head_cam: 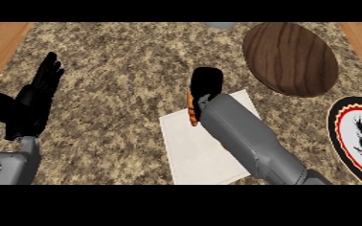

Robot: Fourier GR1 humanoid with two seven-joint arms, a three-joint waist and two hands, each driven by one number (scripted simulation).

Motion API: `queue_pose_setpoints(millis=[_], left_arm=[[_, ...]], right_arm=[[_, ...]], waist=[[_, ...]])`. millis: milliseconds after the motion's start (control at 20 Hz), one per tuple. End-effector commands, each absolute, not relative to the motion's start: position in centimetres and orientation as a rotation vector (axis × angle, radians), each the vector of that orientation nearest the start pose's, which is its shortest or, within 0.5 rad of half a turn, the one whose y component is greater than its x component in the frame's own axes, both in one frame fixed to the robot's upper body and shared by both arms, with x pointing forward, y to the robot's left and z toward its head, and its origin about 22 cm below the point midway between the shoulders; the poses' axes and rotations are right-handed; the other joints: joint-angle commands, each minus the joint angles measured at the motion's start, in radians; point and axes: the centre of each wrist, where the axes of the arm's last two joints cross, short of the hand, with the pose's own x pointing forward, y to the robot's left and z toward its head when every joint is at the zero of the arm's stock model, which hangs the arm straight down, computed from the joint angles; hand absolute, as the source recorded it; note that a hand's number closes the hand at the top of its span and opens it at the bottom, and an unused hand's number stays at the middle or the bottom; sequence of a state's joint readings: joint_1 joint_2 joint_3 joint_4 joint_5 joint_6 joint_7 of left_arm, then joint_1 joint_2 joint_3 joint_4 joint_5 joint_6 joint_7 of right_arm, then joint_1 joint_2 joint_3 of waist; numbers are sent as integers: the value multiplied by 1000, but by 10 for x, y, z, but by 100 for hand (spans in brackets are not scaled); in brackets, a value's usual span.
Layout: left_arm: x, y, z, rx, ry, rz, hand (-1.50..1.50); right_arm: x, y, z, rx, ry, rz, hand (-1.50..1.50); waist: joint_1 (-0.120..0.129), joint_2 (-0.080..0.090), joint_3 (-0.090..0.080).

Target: Pick the croissant from the placemat and place it in the bowl

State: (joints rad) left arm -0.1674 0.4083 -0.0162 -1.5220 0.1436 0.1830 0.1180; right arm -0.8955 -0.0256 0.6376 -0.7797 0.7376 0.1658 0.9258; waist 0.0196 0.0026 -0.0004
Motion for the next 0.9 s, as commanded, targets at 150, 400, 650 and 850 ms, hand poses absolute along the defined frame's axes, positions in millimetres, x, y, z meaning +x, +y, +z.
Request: queue_pose_setpoints(millis=[150, 400, 650, 850], left_arm=[[275, 299, 55, 290, -1573, -97, 0], [282, 305, 54, 314, -1555, -67, 0], [277, 310, 54, 327, -1564, -61, 0], [269, 314, 46, 352, -1543, -59, 0]], right_arm=[[407, -58, 76, -1048, -933, 914, 150], [419, -41, 151, -1292, -1084, 762, 150], [428, -60, 215, -1407, -1231, 515, 150], [415, -70, 233, -1425, -1220, 471, 150]], waist=[[17, 9, 1], [-10, -2, -1], [-18, -5, 0], [-39, -14, 0]])
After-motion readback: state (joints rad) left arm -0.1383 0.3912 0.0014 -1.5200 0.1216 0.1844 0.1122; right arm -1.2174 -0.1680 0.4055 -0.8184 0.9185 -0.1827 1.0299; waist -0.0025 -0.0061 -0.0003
